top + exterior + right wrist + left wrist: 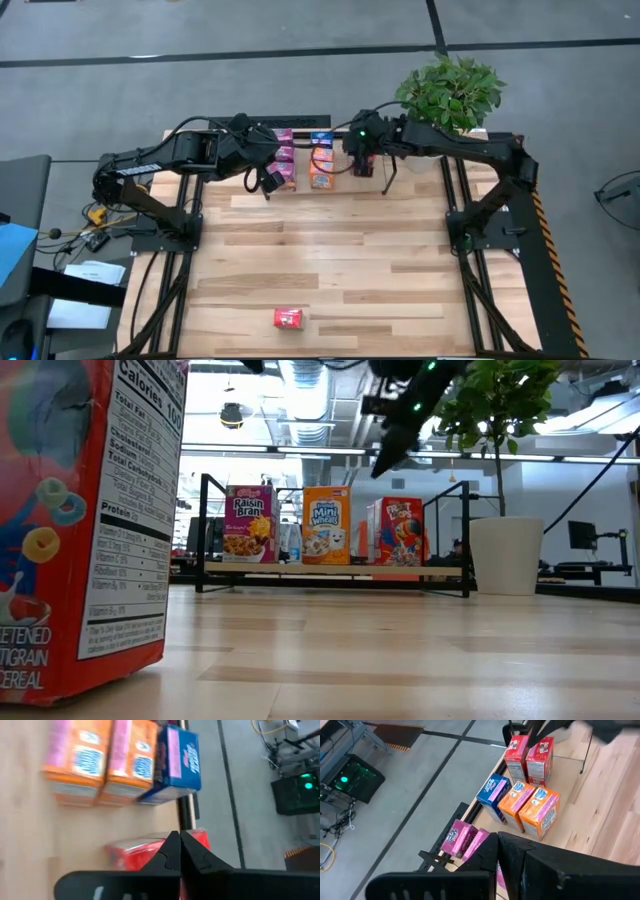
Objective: Stack cereal on shelf
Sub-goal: Adjust the cereal boxes on the shelf, then put the red cereal box on the shelf aligned with the other red cereal box
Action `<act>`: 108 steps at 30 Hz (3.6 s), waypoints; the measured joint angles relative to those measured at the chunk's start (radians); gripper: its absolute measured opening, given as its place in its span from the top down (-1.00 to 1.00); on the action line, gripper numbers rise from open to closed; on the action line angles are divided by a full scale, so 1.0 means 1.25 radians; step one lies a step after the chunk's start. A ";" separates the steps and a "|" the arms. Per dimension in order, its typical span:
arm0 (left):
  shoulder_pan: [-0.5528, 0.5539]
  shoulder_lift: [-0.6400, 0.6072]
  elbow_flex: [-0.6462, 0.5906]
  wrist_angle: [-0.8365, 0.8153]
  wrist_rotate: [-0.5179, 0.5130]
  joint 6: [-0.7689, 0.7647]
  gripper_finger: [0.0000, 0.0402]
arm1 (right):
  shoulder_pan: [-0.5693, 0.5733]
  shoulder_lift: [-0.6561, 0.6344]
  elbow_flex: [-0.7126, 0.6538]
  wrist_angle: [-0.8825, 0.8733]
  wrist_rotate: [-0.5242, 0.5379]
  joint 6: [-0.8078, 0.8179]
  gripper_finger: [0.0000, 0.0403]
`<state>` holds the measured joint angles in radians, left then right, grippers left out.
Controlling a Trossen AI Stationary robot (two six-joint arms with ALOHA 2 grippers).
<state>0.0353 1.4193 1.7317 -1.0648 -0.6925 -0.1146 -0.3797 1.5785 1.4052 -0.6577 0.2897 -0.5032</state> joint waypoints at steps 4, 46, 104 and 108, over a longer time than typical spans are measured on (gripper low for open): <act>0.000 0.000 0.000 -0.015 0.002 -0.008 1.00 | 0.029 -0.049 -0.008 -0.076 -0.084 0.076 0.94; 0.000 0.000 0.000 -0.023 0.002 0.012 1.00 | -0.002 0.022 -0.066 0.059 -0.086 0.069 0.86; -0.679 0.108 -0.749 0.870 0.173 -0.589 -0.34 | 0.671 0.221 0.084 0.230 -0.217 0.593 -0.11; -0.677 0.182 -0.749 0.955 0.152 -0.620 -0.34 | 0.676 0.220 0.085 0.219 -0.220 0.591 -0.12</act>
<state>-0.8115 1.6467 0.7959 0.1294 -0.5019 -0.8896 0.4658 1.8538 1.5116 -0.3842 0.0142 0.2360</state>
